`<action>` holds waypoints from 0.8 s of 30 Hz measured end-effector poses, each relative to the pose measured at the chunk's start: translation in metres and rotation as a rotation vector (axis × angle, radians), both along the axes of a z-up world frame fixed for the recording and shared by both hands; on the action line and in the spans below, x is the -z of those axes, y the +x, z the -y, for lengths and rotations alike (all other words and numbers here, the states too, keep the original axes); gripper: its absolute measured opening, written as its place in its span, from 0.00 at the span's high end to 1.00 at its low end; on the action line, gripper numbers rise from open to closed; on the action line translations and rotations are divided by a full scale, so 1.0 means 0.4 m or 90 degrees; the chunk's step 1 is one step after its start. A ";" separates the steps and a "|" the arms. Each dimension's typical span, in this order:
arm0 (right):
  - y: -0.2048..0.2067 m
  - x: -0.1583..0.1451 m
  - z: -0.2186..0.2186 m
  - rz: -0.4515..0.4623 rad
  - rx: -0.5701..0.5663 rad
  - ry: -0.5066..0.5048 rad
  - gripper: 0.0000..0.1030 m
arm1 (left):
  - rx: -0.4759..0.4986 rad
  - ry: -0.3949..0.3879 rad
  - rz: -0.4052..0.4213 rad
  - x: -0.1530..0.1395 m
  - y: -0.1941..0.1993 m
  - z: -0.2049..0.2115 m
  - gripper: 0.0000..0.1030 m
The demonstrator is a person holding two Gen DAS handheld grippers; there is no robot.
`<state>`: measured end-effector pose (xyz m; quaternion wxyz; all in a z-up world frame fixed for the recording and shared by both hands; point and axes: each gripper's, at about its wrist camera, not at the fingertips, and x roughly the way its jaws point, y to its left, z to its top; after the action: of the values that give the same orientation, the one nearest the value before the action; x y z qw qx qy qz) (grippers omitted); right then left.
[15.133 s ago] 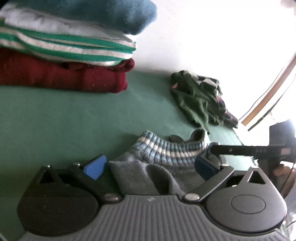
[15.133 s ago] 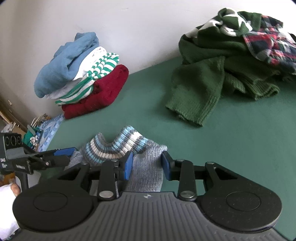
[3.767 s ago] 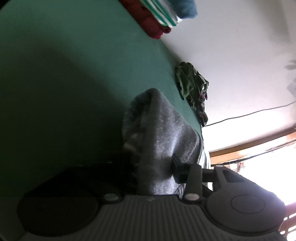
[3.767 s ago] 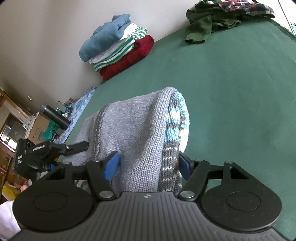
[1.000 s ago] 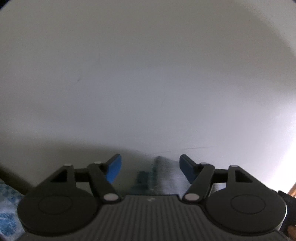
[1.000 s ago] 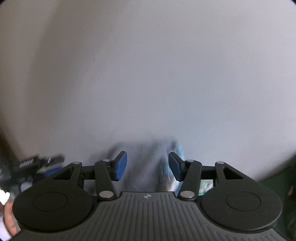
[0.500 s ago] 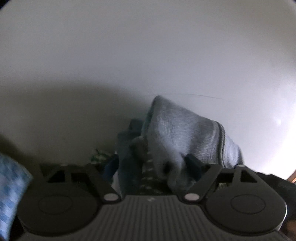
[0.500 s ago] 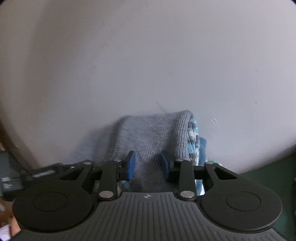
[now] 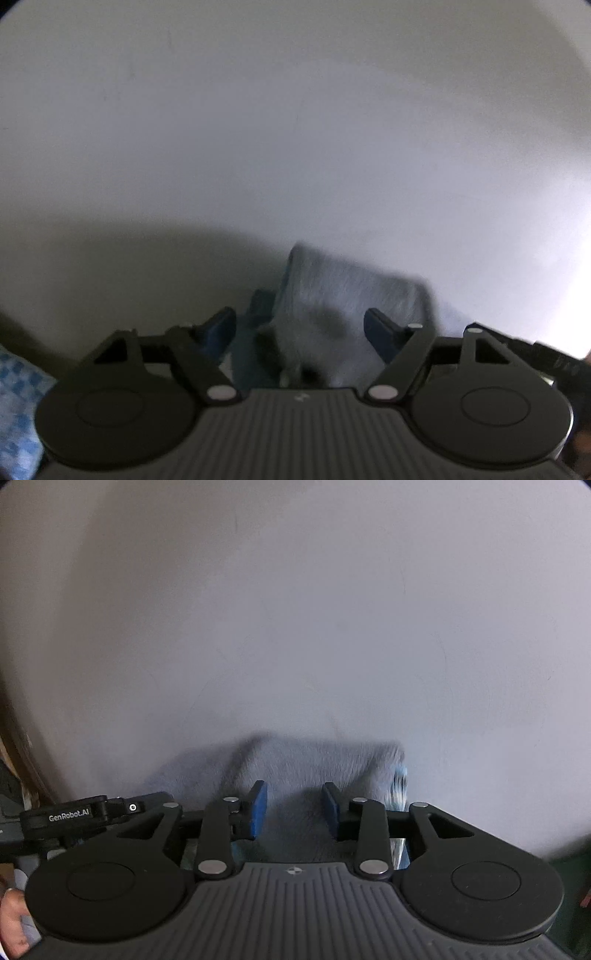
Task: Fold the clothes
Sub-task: 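Lower the sweater onto the clothes stack and open both grippers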
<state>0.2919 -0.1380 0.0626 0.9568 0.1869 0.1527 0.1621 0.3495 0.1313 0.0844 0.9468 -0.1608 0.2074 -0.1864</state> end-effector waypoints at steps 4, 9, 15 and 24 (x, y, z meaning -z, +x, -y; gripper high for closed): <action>-0.082 -0.011 0.036 0.009 0.026 0.063 0.54 | -0.009 0.007 0.032 -0.029 -0.070 -0.011 0.22; -0.221 0.026 0.055 -0.022 0.040 0.120 0.45 | 0.021 0.036 0.057 0.000 -0.223 -0.005 0.15; -0.475 0.195 0.040 -0.124 0.064 0.013 0.50 | 0.024 0.129 0.004 0.156 -0.437 0.044 0.15; -0.512 0.237 -0.063 -0.287 0.146 -0.127 0.29 | -0.030 0.233 -0.164 0.279 -0.606 0.071 0.01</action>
<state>0.0872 -0.1126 -0.0321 0.9245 0.1393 0.3547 -0.0090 0.1073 0.1029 -0.0271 0.9300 -0.0135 0.3530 -0.1015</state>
